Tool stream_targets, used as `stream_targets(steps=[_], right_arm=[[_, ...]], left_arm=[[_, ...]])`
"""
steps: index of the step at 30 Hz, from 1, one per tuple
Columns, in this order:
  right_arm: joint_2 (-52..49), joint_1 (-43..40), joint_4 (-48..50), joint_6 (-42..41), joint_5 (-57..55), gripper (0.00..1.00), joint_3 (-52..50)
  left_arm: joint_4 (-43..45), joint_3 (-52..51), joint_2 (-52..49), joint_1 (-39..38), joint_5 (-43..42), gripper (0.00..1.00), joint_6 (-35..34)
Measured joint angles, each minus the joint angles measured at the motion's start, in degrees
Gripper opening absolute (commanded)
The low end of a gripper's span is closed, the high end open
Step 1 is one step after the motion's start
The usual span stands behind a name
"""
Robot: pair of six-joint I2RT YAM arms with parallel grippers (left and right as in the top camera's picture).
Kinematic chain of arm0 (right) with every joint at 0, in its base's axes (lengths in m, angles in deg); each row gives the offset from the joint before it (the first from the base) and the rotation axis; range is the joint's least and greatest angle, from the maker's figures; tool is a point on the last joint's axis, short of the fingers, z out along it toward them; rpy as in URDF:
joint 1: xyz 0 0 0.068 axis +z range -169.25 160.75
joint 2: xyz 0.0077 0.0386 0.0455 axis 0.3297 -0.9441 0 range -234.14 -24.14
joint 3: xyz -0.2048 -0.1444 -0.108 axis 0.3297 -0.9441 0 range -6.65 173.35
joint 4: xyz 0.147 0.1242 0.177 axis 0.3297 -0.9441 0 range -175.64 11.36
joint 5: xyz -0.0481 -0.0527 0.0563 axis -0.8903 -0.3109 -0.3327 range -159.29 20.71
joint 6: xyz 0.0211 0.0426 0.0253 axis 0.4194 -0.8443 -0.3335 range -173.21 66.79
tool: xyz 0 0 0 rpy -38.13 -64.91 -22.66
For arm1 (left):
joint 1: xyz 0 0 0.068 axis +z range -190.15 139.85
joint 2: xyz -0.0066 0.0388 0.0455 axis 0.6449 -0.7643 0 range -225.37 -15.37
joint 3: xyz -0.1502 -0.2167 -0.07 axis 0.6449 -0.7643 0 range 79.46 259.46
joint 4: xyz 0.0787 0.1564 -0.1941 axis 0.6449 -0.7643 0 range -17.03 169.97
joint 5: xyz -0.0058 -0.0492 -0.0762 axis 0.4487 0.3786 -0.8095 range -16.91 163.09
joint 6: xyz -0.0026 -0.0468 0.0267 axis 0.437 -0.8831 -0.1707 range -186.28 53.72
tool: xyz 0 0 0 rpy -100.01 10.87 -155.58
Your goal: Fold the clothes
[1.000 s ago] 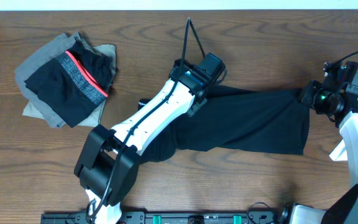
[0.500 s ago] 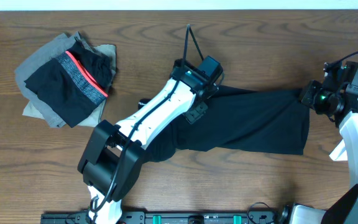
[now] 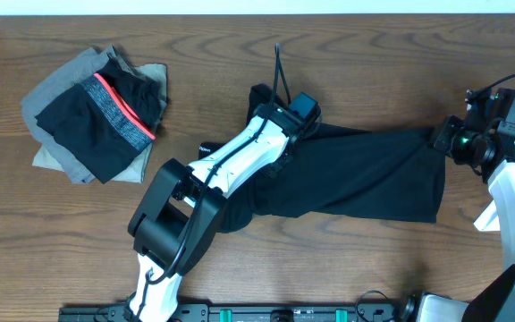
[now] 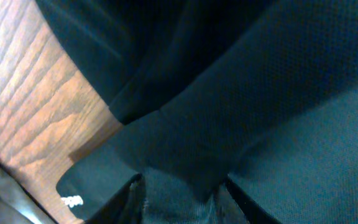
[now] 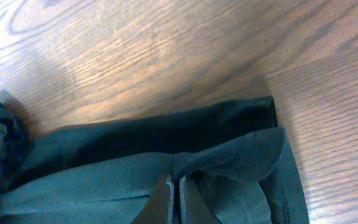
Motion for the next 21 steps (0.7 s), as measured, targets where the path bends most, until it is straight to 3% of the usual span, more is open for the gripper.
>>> stream_targets(steps=[4, 13, 21], right_arm=[[0.0, 0.0, 0.0, 0.0, 0.0, 0.01, 0.0], [0.0, 0.0, 0.5, 0.0, 0.0, 0.01, 0.0], [1.8, 0.0, 0.5, 0.2, 1.8, 0.01, 0.0]], left_arm=[[0.1, 0.0, -0.2, 0.0, 1.3, 0.06, -0.5], [-5.4, 2.7, 0.6, 0.2, 12.0, 0.06, -4.1], [-13.2, 12.1, 13.1, 1.7, 13.9, 0.06, -5.0]])
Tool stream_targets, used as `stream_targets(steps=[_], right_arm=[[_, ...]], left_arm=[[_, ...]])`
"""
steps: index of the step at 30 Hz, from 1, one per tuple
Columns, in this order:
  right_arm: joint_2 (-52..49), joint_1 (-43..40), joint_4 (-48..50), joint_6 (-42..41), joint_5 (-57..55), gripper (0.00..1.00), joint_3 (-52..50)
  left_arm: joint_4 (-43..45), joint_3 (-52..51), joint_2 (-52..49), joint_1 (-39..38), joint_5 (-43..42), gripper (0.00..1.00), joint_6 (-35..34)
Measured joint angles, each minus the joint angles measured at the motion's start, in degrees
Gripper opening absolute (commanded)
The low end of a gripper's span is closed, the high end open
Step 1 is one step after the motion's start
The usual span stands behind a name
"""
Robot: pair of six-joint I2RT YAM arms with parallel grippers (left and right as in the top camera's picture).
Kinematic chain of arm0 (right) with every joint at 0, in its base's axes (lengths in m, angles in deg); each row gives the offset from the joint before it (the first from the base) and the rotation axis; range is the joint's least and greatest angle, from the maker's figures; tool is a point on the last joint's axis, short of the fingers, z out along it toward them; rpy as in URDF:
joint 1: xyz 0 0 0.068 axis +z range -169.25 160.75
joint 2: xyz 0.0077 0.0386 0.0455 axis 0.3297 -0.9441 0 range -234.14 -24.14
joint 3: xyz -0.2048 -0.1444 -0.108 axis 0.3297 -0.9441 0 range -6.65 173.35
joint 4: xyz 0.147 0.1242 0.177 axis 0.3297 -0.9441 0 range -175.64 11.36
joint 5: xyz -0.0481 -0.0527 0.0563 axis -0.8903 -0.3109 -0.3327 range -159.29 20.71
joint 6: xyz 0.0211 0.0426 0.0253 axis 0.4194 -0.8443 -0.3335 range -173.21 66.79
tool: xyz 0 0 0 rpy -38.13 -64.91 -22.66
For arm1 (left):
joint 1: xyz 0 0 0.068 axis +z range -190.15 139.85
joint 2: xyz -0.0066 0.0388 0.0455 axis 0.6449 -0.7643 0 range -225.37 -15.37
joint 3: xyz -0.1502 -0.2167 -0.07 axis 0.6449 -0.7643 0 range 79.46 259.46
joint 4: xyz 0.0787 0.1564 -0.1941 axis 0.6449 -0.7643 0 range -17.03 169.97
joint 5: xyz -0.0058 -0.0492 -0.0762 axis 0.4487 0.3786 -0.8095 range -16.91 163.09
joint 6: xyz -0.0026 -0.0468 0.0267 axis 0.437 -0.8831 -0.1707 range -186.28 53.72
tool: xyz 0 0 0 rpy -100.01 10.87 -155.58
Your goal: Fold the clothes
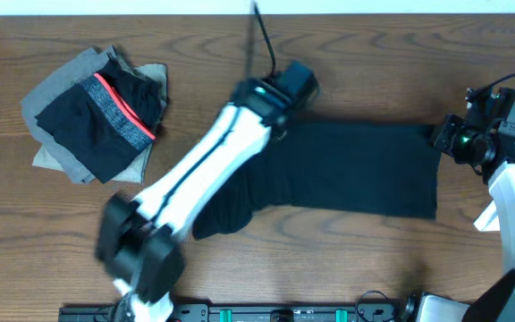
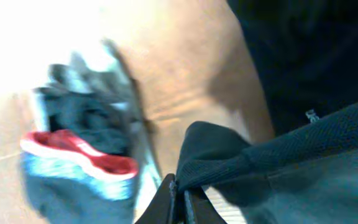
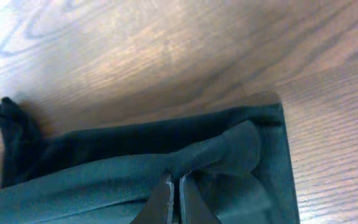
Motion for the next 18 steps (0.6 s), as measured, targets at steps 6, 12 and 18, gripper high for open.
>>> stream_targets(steps=[6, 12, 18], right_arm=[[8.1, 0.0, -2.4, 0.3, 1.3, 0.01, 3.3], [16.5, 0.0, -4.3, 0.5, 1.6, 0.01, 14.1], [20.7, 0.0, -9.3, 0.5, 1.4, 0.01, 27.9]], left_arm=[[-4.1, 6.4, 11.1, -0.3, 0.2, 0.06, 0.0], [-4.6, 14.0, 18.9, -3.4, 0.3, 0.06, 0.9], [-5.0, 25.2, 24.7, -12.6, 1.0, 0.06, 2.4]])
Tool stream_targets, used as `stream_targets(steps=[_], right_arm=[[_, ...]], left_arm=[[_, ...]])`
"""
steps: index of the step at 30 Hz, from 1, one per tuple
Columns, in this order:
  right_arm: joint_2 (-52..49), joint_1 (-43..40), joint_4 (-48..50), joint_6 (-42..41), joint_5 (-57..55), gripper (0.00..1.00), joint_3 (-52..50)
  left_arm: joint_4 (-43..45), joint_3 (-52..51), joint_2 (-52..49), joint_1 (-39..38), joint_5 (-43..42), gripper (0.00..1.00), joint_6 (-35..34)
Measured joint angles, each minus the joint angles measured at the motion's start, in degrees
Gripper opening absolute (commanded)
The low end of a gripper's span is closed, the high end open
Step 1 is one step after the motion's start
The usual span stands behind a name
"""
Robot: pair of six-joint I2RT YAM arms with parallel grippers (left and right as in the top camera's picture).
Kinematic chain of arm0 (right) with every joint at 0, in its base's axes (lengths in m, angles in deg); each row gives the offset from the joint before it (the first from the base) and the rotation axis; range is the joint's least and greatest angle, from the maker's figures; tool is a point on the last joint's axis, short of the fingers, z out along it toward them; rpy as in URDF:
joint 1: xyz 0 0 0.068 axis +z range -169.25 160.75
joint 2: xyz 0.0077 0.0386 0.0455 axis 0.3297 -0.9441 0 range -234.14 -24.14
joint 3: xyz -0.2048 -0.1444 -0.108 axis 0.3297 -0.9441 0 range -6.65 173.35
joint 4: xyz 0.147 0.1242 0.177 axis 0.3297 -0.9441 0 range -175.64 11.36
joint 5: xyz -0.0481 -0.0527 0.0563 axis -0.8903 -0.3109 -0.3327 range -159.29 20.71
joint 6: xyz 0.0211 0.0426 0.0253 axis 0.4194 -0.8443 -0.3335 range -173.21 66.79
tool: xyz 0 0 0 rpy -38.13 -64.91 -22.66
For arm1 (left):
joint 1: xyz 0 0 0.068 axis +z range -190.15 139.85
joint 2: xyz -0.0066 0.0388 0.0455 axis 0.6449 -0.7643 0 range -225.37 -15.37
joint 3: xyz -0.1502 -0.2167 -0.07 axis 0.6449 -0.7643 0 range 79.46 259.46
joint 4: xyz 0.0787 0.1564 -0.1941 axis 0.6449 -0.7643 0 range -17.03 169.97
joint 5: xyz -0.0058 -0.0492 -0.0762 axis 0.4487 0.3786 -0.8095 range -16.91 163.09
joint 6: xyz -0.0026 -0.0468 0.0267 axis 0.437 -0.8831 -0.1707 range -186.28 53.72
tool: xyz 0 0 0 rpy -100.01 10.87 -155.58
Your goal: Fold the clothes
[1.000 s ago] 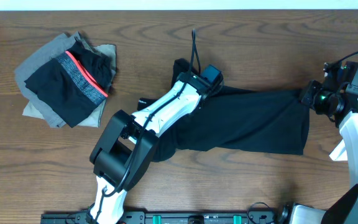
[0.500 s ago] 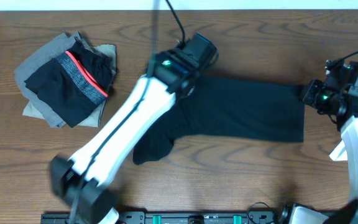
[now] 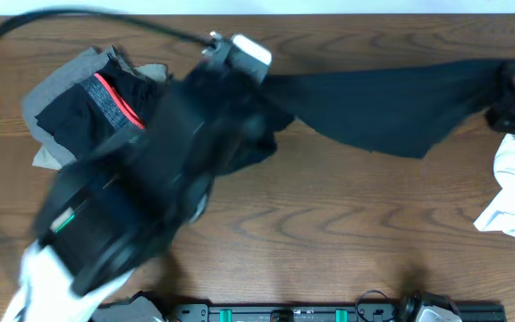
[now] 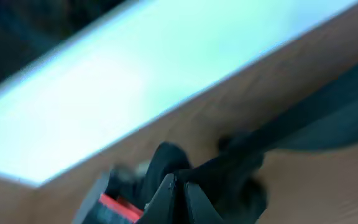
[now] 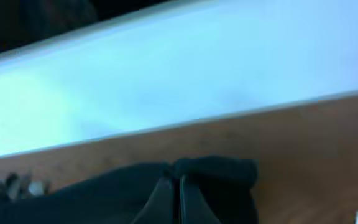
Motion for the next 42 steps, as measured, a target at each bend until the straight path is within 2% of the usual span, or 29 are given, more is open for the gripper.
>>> stream_targets(steps=[6, 10, 17, 23, 25, 27, 32, 38, 42], right_arm=[[0.3, 0.0, -6.8, 1.2, -1.5, 0.01, 14.2], [0.8, 0.0, -11.0, 2.0, -4.8, 0.01, 20.7], [-0.1, 0.0, -14.6, 2.5, -7.4, 0.01, 22.8], [-8.4, 0.0, -18.2, 2.6, -8.4, 0.01, 22.8], [-12.3, 0.0, -18.4, 2.7, -8.9, 0.01, 22.8], [-16.6, 0.1, -18.4, 3.0, -9.0, 0.01, 22.6], [-21.2, 0.3, -18.0, 3.9, -9.2, 0.01, 22.3], [-19.8, 0.3, -16.1, 5.4, -9.2, 0.01, 22.3], [-17.9, 0.3, -15.8, 5.6, -10.5, 0.01, 22.3]], left_arm=[[-0.4, 12.1, 1.2, -10.3, 0.7, 0.06, 1.8], [-0.4, 16.1, 1.3, -12.6, 3.0, 0.06, 2.4], [0.0, 17.6, -0.9, -11.5, 9.4, 0.06, 3.3], [-0.7, 17.9, -10.2, -1.9, 10.9, 0.06, 2.8], [-1.9, 17.9, -14.7, 1.7, 8.2, 0.09, 2.6], [-3.6, 17.6, -19.1, 4.3, 3.7, 0.22, 2.6], [-8.4, 17.1, -26.3, 7.2, -8.1, 0.27, 1.4], [-9.0, 17.0, -28.2, 7.7, -20.4, 0.33, 0.5], [-9.0, 17.0, -28.7, 7.7, -31.7, 0.35, 0.2]])
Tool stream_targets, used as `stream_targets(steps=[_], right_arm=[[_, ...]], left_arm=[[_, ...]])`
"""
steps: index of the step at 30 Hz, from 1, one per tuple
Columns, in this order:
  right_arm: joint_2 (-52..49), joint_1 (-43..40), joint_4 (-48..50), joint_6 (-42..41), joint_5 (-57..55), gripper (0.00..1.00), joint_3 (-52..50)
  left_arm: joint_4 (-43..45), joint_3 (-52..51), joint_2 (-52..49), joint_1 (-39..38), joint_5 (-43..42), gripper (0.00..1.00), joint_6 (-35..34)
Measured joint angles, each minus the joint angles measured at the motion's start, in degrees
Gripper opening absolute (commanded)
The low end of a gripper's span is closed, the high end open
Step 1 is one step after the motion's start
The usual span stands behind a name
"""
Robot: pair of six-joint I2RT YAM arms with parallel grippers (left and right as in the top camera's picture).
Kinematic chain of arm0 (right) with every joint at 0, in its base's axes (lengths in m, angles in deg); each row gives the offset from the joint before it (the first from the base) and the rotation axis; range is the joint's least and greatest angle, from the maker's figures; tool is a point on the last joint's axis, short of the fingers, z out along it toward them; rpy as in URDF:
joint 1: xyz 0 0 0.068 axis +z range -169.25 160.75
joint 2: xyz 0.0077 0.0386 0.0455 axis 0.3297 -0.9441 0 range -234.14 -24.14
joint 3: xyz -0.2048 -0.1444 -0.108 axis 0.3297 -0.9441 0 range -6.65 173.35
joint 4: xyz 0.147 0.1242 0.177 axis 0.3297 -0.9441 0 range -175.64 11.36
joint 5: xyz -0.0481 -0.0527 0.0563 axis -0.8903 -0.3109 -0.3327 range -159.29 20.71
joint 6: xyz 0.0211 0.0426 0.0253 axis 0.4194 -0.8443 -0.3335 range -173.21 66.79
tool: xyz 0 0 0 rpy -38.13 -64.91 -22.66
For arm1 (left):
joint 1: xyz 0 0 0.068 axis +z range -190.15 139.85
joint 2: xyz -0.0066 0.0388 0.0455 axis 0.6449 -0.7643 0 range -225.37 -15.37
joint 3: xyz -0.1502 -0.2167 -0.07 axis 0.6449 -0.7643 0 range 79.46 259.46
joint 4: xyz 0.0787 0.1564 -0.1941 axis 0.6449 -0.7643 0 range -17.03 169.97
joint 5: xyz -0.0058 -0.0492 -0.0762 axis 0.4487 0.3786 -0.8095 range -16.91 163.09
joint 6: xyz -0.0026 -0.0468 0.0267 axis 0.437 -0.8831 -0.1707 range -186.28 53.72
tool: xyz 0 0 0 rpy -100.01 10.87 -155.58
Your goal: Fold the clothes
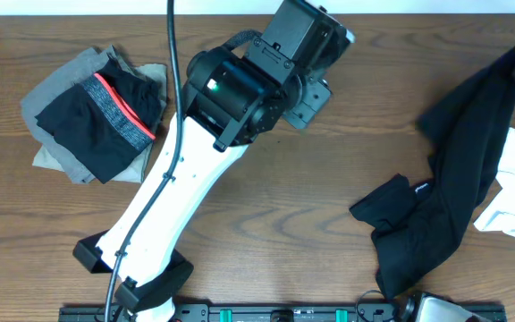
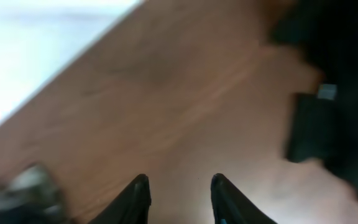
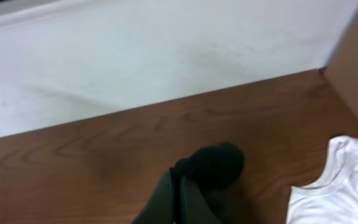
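A black garment hangs at the right side of the table, its lower end bunched on the wood. My right gripper is shut on the top of the garment, held high near the far right edge. My left gripper is open and empty, raised above the far middle of the table; its arm crosses the table's middle in the overhead view.
A pile of folded clothes, grey and black with a red band, lies at the far left. A white garment lies at the right edge, partly under the black one.
The black garment was stretched in the air between both shut grippers. My left gripper has let go and is open; the garment now hangs from the right gripper alone, at the right.
The black garment first lay spread on the table with both grippers shut on its ends. Then its left end was pulled out along the far side. Then both grippers held it stretched in the air. Now only the right gripper holds it.
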Motion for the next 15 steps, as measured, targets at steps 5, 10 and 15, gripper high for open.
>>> stream_targets(steps=[5, 10, 15], right_arm=[[1.6, 0.0, -0.1, 0.0, -4.4, 0.01, 0.0], [2.5, 0.0, 0.5, 0.0, -6.3, 0.01, 0.0], [3.8, 0.0, 1.0, -0.3, -9.5, 0.01, 0.0]], left_arm=[[-0.6, -0.8, -3.3, 0.0, -10.0, 0.35, 0.0], [-0.6, -1.7, -8.6, 0.0, -15.0, 0.37, 1.3], [-0.9, -2.0, -10.9, 0.0, -22.3, 0.39, 3.5]])
